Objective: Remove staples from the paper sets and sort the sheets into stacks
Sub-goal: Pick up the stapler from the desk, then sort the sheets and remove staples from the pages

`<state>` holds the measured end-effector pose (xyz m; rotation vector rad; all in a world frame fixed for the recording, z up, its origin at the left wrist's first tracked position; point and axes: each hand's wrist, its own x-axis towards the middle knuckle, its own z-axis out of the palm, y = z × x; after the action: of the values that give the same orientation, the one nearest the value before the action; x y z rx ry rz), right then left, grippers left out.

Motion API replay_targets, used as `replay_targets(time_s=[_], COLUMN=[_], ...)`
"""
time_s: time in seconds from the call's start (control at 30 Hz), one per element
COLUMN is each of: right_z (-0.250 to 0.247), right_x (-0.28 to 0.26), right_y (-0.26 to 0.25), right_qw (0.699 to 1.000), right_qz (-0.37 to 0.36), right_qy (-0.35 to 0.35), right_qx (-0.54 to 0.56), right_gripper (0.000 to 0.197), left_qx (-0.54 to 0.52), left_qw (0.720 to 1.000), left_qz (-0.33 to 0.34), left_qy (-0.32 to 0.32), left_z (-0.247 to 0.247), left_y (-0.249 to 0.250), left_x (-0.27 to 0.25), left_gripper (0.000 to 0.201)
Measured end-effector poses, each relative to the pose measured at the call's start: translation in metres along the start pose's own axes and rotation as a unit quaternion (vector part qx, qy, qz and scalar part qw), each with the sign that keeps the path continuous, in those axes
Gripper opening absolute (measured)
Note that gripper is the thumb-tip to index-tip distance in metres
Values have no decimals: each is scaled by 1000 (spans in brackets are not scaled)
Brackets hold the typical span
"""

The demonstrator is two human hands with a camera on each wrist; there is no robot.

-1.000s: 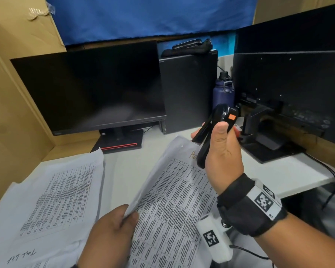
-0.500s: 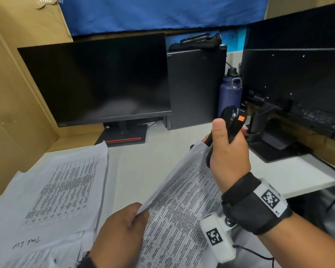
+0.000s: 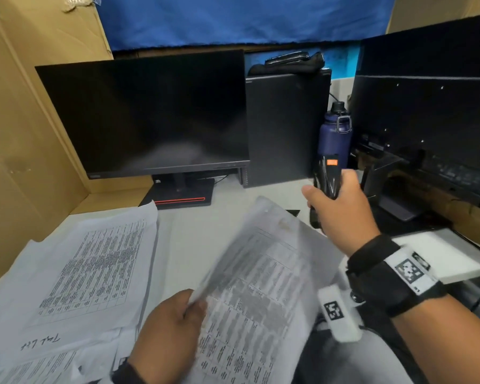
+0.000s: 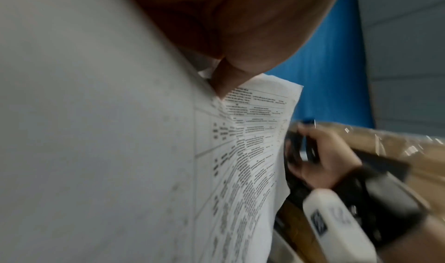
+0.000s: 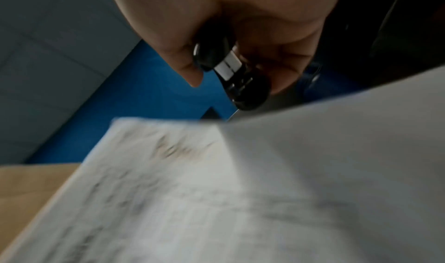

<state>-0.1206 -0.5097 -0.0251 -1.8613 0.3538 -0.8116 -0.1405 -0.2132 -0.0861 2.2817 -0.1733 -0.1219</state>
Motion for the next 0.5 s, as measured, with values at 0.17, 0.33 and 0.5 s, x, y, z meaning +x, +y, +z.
replay_targets(time_s=[0.17,0.33,0.5], right_z=[-41,-51,-48], right_x=[27,24,25], right_y=[53,89,96], right_qw=[961,913,897], right_qz=[104,169,205], right_qy=[-110,-127,-124], right_qx=[-230,-349,-372], right_gripper=[26,61,67], left_qx=[-170,-163,44], left_qw=[980,979,993], left_qz=[-103,-125,-100], left_qy=[30,-7,-37], left_z=[-24,-23,-17], left_y=[-1,8,28], left_x=[27,80,112], left_gripper=[25,60,87])
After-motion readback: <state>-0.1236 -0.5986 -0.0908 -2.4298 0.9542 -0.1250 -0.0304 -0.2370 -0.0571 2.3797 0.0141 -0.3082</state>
